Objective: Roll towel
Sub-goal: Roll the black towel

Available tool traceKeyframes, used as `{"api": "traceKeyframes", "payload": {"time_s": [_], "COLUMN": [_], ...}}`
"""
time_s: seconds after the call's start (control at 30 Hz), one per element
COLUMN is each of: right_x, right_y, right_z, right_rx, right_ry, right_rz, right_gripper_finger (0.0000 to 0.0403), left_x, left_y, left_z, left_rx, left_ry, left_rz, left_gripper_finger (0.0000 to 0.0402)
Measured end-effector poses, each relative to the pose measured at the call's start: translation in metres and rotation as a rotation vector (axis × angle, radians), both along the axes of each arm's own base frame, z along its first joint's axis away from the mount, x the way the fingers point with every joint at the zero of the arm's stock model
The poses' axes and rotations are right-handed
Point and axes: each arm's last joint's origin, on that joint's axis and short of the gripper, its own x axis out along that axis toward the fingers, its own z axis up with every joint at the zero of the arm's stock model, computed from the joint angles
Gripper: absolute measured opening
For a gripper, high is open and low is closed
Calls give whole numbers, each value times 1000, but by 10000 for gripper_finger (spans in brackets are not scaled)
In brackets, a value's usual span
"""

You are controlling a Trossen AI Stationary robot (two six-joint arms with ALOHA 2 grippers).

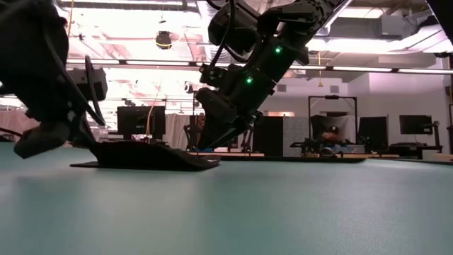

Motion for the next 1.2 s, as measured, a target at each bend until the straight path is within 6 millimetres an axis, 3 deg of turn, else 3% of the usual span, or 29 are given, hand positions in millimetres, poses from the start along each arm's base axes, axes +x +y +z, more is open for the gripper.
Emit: {"api": "traceKeyframes", "payload": {"time_s": [0.27, 0.67, 0.93, 1.2], "right_x": [2, 8, 19, 19], "right_y": [14, 11, 14, 20], "right_z": [2, 2, -31, -30], "right_rx": [-67, -75, -82, -131], "right_ry": [-4, -54, -60, -63], "right_rz": [103, 127, 138, 132], "right_gripper_finger": [255, 247, 188, 102], "left_x": [-1, 2, 1, 1], "left_y": [6, 6, 6, 9], "left_z": [-5, -6, -6, -6], "left_rx": [10, 39, 49, 52], "left_ry": [-12, -54, -51, -42], "left_rz": [14, -1, -3, 8], "left_gripper_finger": [0, 0, 0, 0]}}
